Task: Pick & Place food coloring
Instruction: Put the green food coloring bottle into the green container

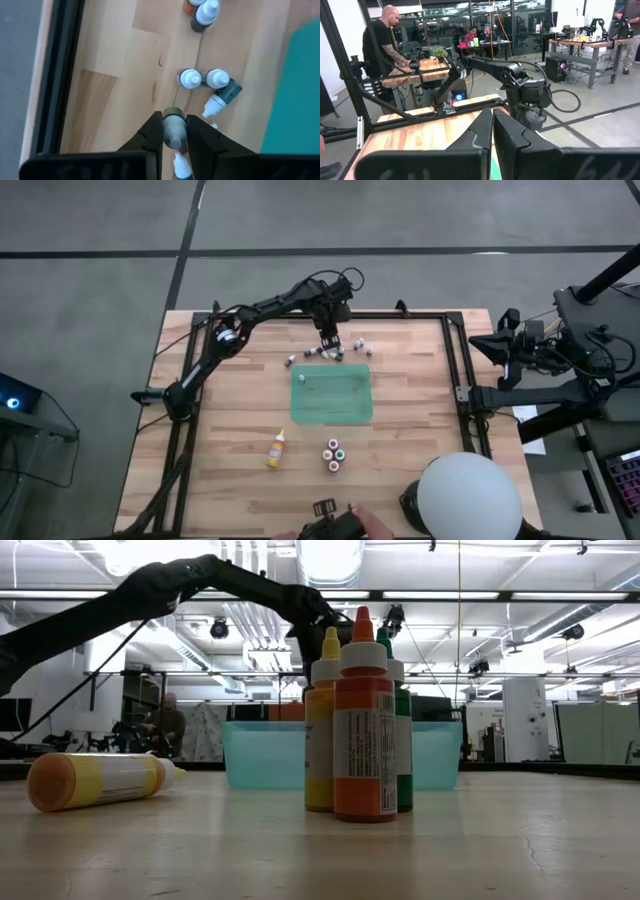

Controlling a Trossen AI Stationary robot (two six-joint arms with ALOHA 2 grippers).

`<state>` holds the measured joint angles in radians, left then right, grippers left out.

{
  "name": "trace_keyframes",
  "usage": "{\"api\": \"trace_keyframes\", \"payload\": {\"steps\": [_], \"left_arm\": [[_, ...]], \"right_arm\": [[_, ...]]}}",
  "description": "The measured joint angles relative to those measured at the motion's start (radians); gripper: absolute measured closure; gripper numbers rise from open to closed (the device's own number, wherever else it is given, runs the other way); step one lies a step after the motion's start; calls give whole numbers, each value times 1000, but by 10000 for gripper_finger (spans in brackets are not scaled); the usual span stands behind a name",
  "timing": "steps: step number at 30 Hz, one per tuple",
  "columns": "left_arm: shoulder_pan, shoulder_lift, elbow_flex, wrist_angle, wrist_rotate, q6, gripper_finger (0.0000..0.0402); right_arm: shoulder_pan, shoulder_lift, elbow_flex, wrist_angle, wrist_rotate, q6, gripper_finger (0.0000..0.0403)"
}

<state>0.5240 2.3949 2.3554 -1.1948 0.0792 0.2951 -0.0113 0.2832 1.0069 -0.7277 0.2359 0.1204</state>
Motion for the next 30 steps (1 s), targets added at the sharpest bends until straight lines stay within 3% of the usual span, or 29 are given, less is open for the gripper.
{"api": "trace_keyframes", "payload": {"steps": [19,30], "left_arm": [[-70,-124,-2,-111,16,-2,362],[-131,-138,-4,-168,95,-7,362]], "right_arm": [[0,0,0,0,0,0,394],[0,0,0,0,0,0,394]]}}
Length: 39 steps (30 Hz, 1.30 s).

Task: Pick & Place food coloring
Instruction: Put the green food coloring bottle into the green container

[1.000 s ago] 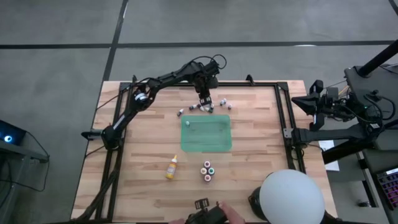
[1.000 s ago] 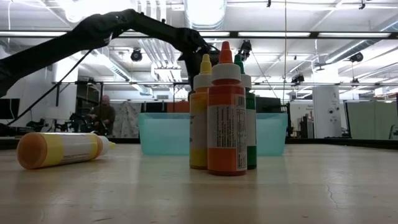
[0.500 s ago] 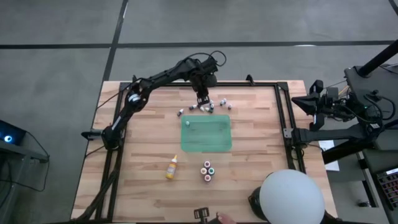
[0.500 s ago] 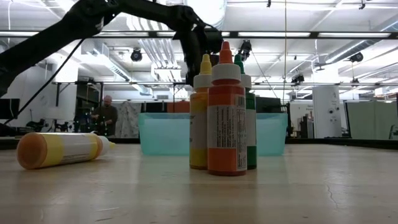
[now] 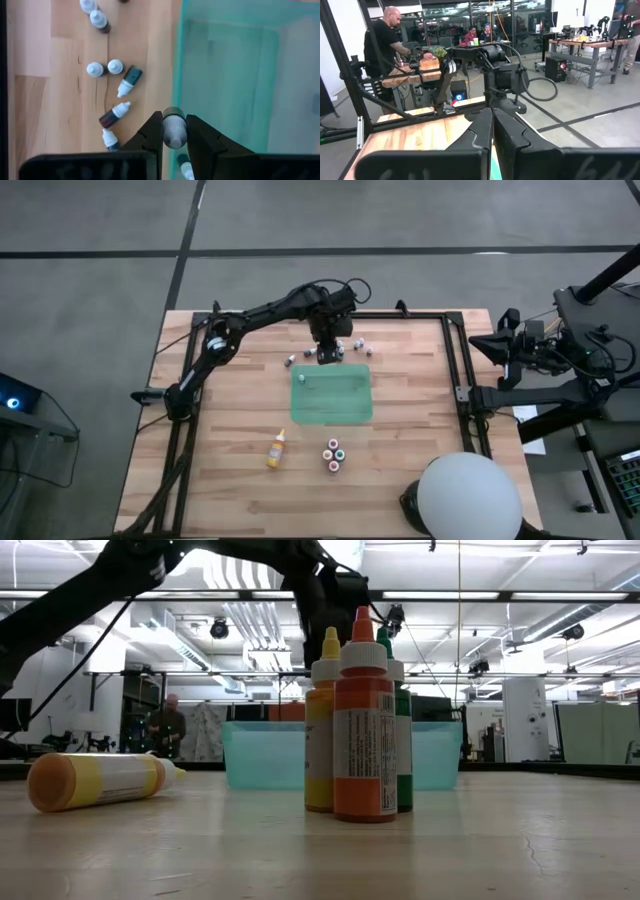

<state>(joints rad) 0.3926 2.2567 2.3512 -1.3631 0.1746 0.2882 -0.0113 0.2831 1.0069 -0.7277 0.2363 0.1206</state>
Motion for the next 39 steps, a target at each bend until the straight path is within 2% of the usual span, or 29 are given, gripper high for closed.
{"api": "trace_keyframes", "payload": {"steps": [10,15,21,28,31,39], "left_arm": [[-37,-56,-3,-26,0,-21,362],[-44,-83,-59,-25,-16,-29,362],[-52,-173,-224,67,-18,-45,362],[-52,-294,-507,278,-18,-111,362],[-52,-324,-598,305,-18,-128,362],[-52,-325,-671,352,-19,-128,362]], "right_arm": [[0,0,0,0,0,1,394],[0,0,0,0,0,1,394],[0,0,0,0,0,1,394],[0,0,0,0,0,0,394],[0,0,0,0,0,0,394],[0,0,0,0,0,1,394]]}}
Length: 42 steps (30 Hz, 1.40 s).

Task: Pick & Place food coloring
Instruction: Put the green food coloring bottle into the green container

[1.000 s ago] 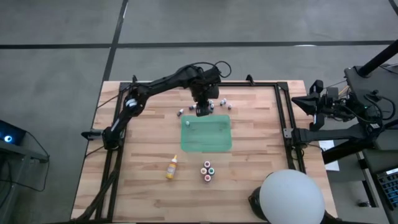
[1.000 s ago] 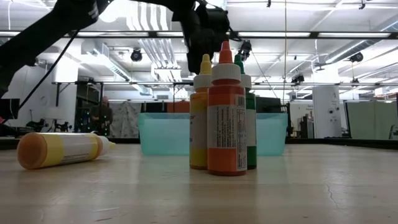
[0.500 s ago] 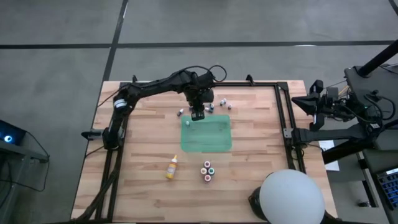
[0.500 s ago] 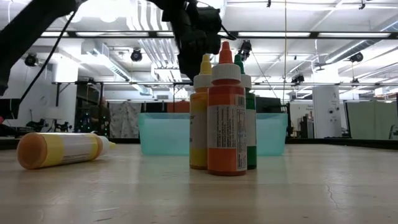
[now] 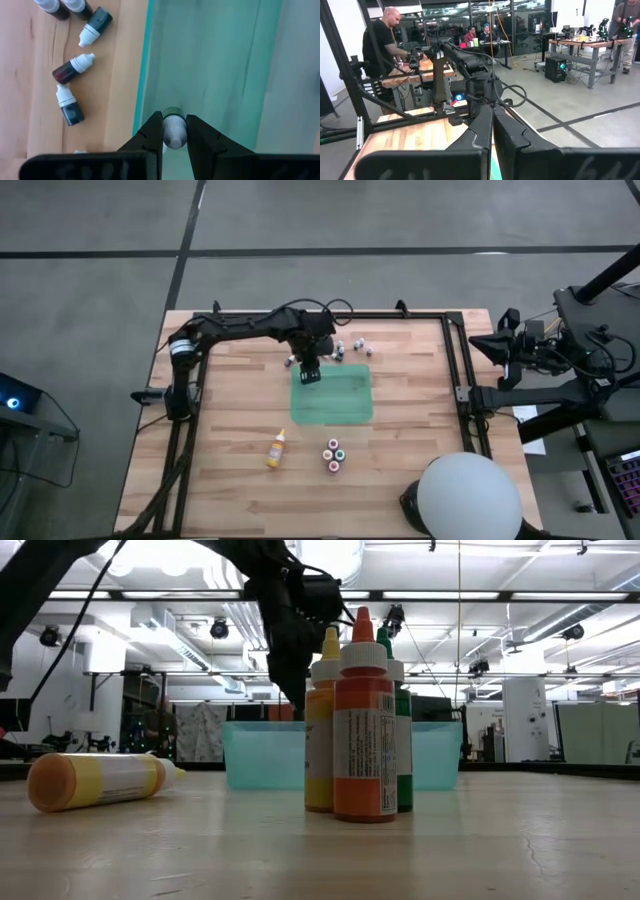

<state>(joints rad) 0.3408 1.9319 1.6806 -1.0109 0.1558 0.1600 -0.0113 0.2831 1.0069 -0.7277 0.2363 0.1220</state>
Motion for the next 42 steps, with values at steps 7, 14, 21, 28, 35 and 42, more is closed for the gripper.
{"api": "trace_keyframes", "payload": {"steps": [7,14,21,28,35,42], "left_arm": [[0,8,-37,76,-27,1,362],[-12,10,-94,87,-32,-3,362],[-21,10,-137,123,-33,2,362],[-23,10,-185,193,-47,2,362],[-23,10,-214,237,-56,1,362],[-23,10,-229,245,-66,1,362]], "right_arm": [[0,0,0,0,0,-2,394],[0,0,0,0,0,-1,394],[0,0,0,0,0,-2,394],[0,0,0,0,0,-1,394],[0,0,0,0,0,0,394],[0,0,0,0,0,-1,394]]}}
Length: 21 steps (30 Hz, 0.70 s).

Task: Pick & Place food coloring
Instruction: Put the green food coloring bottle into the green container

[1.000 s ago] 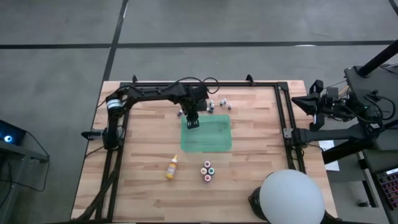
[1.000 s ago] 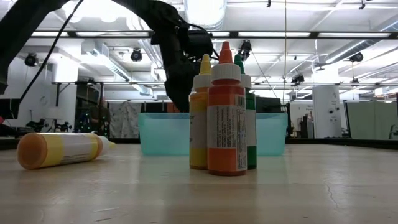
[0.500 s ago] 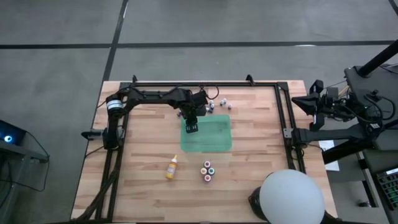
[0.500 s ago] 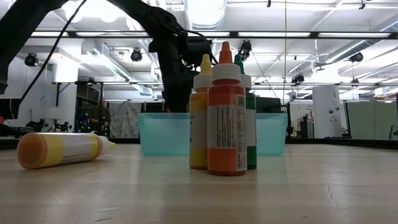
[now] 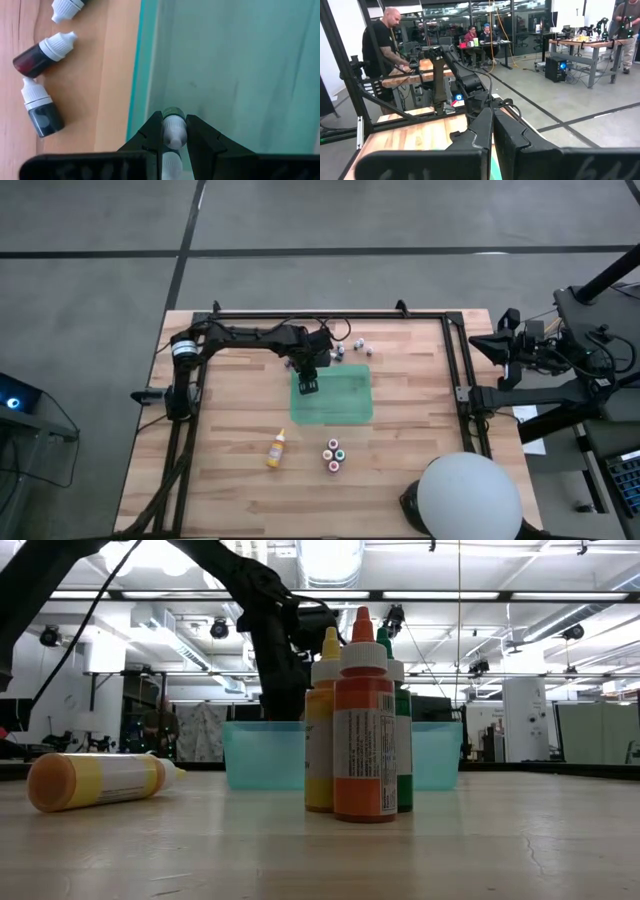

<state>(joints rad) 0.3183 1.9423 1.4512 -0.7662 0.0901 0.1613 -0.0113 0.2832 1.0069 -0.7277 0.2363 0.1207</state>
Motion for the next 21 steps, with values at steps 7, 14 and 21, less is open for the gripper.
{"api": "trace_keyframes", "payload": {"steps": [7,14,21], "left_arm": [[0,0,-1,8,-3,-6,362],[-1,0,-1,8,-24,-5,362],[-4,0,-1,8,-38,-5,362]], "right_arm": [[0,0,0,0,0,0,394],[0,0,0,0,0,0,394],[0,0,0,0,0,0,394]]}}
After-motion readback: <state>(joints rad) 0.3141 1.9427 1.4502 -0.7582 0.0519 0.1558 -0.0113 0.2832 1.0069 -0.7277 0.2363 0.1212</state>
